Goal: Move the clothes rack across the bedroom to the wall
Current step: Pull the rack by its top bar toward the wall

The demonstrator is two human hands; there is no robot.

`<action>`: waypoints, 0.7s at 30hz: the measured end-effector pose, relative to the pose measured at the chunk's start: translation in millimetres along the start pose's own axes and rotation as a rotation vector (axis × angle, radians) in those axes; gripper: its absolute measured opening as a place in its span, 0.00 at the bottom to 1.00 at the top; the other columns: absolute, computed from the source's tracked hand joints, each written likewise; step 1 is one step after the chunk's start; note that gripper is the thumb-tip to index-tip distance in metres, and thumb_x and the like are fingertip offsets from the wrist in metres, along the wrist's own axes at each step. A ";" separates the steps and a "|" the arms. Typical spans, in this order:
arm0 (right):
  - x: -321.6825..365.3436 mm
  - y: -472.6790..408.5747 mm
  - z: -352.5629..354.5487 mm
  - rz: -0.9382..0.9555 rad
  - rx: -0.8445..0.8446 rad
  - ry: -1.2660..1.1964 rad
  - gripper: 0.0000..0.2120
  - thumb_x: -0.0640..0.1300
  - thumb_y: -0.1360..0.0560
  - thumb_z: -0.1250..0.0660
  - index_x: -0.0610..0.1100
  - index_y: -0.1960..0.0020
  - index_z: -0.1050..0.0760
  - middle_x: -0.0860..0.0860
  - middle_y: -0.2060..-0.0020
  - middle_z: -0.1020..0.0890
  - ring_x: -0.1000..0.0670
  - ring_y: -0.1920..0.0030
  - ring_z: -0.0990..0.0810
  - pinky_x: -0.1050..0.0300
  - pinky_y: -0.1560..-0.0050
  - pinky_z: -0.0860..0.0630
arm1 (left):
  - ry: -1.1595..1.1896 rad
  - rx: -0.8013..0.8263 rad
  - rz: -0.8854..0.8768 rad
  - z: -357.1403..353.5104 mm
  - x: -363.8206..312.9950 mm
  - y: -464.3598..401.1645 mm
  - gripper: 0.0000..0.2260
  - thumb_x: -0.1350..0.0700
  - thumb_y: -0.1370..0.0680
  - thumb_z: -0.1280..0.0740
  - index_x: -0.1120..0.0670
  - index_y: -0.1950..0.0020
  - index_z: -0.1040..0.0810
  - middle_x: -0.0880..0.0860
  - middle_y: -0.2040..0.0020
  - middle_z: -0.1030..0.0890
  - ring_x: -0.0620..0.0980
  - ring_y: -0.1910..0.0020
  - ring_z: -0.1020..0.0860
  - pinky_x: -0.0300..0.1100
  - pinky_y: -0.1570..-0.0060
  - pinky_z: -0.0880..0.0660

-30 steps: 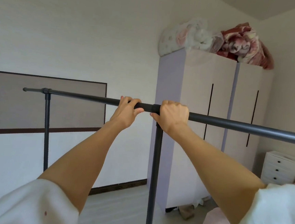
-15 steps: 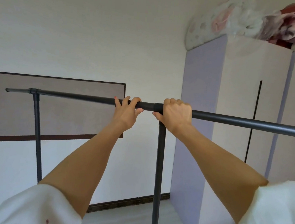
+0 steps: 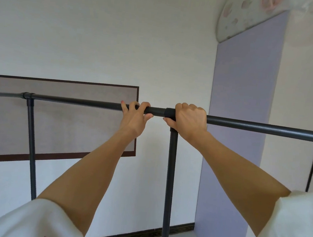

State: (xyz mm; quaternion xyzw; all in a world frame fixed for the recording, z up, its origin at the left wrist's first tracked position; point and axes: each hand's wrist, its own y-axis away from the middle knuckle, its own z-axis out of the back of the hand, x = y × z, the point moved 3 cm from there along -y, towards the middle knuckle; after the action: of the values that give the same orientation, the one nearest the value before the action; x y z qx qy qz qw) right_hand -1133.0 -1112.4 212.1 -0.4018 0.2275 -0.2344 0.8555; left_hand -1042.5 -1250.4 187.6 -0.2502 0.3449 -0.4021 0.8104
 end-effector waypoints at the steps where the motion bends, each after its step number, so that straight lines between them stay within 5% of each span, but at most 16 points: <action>1: -3.8 -10.1 -16.0 0.009 0.002 -0.004 0.22 0.61 0.26 0.40 0.40 0.56 0.28 0.48 0.66 0.30 0.46 0.67 0.32 0.54 0.66 0.38 | -0.005 -0.008 0.008 -12.0 4.9 -12.9 0.14 0.51 0.21 0.42 0.49 0.36 0.33 0.60 0.33 0.35 0.66 0.26 0.55 0.60 0.28 0.52; 14: -34.3 -132.8 -191.7 0.093 0.010 -0.082 0.23 0.61 0.25 0.42 0.39 0.53 0.28 0.45 0.60 0.21 0.46 0.65 0.32 0.53 0.64 0.36 | -0.165 -0.036 0.109 -126.1 56.2 -151.3 0.16 0.48 0.21 0.45 0.51 0.35 0.34 0.61 0.35 0.34 0.68 0.27 0.54 0.62 0.27 0.54; 21: -42.4 -185.5 -279.6 0.043 0.044 -0.080 0.23 0.61 0.24 0.44 0.40 0.47 0.29 0.45 0.52 0.21 0.43 0.51 0.25 0.50 0.53 0.32 | -0.413 -0.073 0.051 -183.4 85.9 -221.6 0.17 0.42 0.22 0.47 0.49 0.37 0.34 0.59 0.36 0.28 0.60 0.25 0.46 0.61 0.28 0.56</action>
State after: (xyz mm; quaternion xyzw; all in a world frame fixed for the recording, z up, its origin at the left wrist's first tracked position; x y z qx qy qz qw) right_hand -1368.3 -1355.2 207.6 -0.3869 0.1966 -0.2045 0.8774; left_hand -1250.5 -1466.9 191.4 -0.3476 0.1921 -0.3088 0.8642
